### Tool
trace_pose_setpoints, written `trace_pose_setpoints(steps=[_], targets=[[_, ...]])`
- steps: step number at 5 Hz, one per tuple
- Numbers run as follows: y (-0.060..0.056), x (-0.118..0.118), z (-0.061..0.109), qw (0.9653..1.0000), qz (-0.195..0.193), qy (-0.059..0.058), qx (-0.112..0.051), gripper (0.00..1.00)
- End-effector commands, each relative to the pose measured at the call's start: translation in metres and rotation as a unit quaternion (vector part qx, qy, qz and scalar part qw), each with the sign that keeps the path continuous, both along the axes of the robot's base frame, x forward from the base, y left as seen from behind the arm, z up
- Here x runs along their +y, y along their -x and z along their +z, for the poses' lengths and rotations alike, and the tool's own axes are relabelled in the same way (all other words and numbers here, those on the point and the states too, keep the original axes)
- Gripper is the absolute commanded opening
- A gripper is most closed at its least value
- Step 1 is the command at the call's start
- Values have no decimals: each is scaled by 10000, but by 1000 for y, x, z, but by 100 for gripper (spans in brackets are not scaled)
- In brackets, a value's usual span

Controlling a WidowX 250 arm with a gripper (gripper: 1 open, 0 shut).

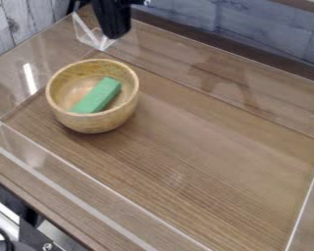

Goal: Move green object from inside the wooden bowl to the table next to it

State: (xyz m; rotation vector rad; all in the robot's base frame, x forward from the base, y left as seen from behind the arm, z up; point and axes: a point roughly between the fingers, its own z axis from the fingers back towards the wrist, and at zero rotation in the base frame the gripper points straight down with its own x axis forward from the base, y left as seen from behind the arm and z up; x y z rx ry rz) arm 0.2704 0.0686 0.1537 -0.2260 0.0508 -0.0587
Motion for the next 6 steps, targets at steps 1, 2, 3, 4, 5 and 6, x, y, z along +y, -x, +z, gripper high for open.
trace_pose_setpoints(steps=[1,2,3,4,5,6], targets=[[4,-8,9,9988,-379,-63,-296,0],[10,-14,11,9992,-289,-67,-275,0],[16,-19,13,9994,-215,-67,-252,0],[23,-20,12,9969,-754,-65,-213,0],[29,-20,8,9917,-1273,-67,-148,0],[33,-15,-13,9939,-1089,-128,-95,100]])
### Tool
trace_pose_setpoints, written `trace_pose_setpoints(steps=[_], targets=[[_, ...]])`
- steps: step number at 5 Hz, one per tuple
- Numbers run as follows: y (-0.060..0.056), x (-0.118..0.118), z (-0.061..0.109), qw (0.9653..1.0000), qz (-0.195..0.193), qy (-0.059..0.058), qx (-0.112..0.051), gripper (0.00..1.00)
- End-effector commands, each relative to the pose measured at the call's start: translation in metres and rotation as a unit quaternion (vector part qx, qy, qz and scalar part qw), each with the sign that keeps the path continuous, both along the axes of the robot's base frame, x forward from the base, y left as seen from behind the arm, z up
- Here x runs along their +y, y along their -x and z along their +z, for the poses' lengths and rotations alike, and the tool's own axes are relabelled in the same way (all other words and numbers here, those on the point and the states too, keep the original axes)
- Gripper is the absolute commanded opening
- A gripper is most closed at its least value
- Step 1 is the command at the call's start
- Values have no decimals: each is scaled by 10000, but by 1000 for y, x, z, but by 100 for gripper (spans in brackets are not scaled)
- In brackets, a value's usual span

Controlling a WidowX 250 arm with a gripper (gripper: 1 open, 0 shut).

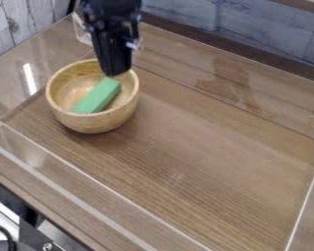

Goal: Move green object from inside the wooden bowl to the table next to it

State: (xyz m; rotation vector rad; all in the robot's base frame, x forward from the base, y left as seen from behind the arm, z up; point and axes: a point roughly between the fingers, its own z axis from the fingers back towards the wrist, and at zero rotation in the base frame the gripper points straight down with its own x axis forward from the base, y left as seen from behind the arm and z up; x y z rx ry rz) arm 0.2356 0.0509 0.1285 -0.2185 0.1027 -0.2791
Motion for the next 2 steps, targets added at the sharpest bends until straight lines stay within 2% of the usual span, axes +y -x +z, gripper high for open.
trace_pose_setpoints(steps=[1,2], targets=[[1,10,-10,9990,366,-146,-194,100],[-1,21,-12,9963,807,-263,-154,100]])
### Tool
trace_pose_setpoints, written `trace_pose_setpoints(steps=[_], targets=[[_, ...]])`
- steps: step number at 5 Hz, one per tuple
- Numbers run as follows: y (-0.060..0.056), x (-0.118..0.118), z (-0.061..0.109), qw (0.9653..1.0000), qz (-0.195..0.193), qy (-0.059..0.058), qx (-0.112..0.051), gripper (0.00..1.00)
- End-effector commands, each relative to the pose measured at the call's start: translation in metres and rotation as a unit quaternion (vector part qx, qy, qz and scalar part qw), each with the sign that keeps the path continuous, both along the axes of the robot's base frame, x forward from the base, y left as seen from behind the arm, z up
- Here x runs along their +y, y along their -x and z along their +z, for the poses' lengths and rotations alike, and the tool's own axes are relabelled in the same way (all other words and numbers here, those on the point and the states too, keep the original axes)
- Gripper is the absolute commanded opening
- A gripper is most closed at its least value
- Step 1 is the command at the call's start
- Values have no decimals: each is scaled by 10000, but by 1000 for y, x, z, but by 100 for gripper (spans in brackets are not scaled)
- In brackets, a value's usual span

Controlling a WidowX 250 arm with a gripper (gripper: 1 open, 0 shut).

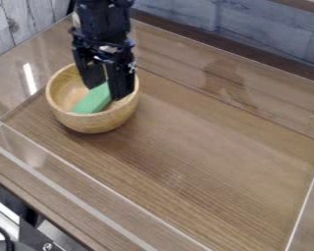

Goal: Move green object from inside the wooden bowl to the table next to it

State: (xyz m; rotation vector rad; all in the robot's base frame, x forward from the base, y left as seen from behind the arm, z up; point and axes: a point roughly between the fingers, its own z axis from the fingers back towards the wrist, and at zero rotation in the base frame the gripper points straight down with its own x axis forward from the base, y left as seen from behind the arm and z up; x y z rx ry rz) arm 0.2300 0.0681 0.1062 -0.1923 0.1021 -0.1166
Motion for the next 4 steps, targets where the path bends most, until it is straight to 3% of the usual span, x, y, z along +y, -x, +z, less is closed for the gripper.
trace_pose_setpoints(steps=[1,3,4], targets=[[-11,12,11,9992,252,-226,-203,100],[-3,37,-3,9952,808,-511,-212,100],[-9,35,-12,9944,845,-591,-237,100]])
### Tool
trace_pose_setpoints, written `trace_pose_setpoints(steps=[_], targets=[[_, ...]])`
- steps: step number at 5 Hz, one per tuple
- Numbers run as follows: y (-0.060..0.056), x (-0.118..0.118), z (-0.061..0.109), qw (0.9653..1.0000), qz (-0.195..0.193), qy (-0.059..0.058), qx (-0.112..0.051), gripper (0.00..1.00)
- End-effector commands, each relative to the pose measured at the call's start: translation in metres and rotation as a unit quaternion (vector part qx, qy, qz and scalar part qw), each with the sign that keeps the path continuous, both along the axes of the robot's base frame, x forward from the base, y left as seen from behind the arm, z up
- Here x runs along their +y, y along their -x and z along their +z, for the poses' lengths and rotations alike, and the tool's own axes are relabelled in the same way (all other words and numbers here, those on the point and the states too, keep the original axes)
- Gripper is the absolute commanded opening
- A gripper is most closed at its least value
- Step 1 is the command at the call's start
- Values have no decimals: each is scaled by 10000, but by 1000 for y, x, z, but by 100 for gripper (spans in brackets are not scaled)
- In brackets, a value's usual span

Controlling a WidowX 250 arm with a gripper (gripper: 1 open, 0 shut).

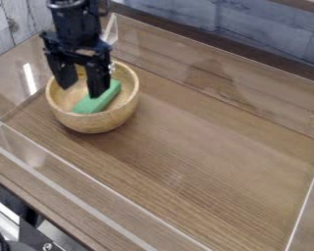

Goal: Move green object from inside the wooden bowl to the table next to it

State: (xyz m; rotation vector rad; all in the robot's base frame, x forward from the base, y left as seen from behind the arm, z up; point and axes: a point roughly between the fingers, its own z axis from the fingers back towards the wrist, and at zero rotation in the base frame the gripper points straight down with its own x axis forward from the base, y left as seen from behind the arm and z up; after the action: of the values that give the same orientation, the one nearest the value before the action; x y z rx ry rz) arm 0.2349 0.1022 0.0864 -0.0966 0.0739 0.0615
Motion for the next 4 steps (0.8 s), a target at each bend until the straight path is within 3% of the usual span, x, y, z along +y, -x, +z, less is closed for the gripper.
trace_pose_setpoints(steps=[1,4], targets=[[-10,-3,0,9997,4,-164,-169,100],[-14,-11,-39,9981,436,-399,-183,100]])
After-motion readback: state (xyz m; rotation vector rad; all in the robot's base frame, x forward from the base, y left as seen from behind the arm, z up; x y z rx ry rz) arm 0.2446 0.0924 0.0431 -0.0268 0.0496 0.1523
